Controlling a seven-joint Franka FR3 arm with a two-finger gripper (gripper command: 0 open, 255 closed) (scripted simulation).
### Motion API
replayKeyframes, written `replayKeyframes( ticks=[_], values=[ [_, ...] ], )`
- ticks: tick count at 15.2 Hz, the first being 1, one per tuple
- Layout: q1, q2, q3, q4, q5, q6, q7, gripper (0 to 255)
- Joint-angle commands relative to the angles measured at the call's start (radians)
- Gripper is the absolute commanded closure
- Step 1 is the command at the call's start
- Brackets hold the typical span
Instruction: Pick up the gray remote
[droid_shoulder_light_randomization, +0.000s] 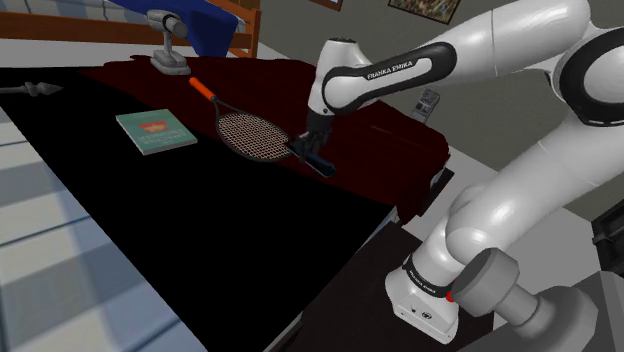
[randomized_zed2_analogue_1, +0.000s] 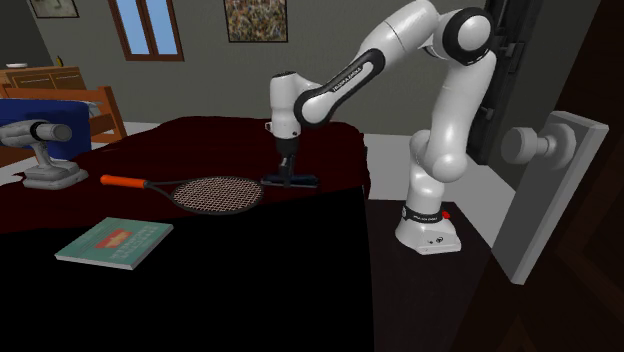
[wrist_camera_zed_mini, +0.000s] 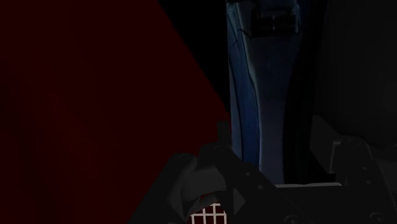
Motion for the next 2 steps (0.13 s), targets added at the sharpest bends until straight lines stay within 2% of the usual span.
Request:
replayKeyframes(
  ticks=[1,2],
  values=[
    [0.000,-0.005,0.000,0.011,0.000,-0.017,0.000,255],
    [0.000,-0.005,0.000,0.011,0.000,-0.017,0.000,255]
  ],
)
